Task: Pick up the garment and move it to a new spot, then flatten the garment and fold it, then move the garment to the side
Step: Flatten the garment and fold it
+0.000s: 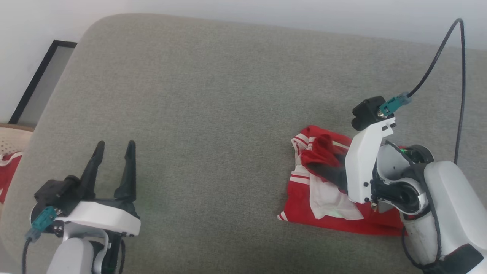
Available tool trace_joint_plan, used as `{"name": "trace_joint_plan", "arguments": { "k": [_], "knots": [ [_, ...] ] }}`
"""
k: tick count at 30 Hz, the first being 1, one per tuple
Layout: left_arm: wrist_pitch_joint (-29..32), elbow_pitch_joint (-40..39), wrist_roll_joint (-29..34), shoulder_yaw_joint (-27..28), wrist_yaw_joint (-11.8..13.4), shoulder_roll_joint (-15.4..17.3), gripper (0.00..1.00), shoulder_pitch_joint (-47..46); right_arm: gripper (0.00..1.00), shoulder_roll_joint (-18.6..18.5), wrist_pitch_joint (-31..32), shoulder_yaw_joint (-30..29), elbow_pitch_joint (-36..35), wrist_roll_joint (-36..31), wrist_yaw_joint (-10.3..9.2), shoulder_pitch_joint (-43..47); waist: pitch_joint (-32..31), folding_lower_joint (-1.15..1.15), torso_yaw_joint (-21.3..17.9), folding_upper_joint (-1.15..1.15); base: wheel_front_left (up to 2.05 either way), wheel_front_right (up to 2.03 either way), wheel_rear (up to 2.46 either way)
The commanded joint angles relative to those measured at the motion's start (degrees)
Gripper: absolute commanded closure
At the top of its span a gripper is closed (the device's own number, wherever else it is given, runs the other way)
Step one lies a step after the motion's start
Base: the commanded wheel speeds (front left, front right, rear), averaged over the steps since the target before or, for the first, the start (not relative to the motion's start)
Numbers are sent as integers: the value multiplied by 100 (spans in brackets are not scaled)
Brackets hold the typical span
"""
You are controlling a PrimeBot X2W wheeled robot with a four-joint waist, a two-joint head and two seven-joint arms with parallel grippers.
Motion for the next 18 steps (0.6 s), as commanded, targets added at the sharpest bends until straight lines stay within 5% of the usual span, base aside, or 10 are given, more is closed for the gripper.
{"name": "trace_joint_plan", "arguments": {
  "k": [1, 18],
  "knots": [
    [-23, -6, -64, 56, -22, 19, 0, 28, 0, -18, -36, 22, -80, 65, -3, -76, -30, 0, -57, 0, 0, 0, 0],
    [-24, -125, -75, 439, -41, 213, 0, 278, 0, -713, -649, -817, -1108, 211, -3, 479, -260, 0, -827, 0, 0, 0, 0]
  ]
}}
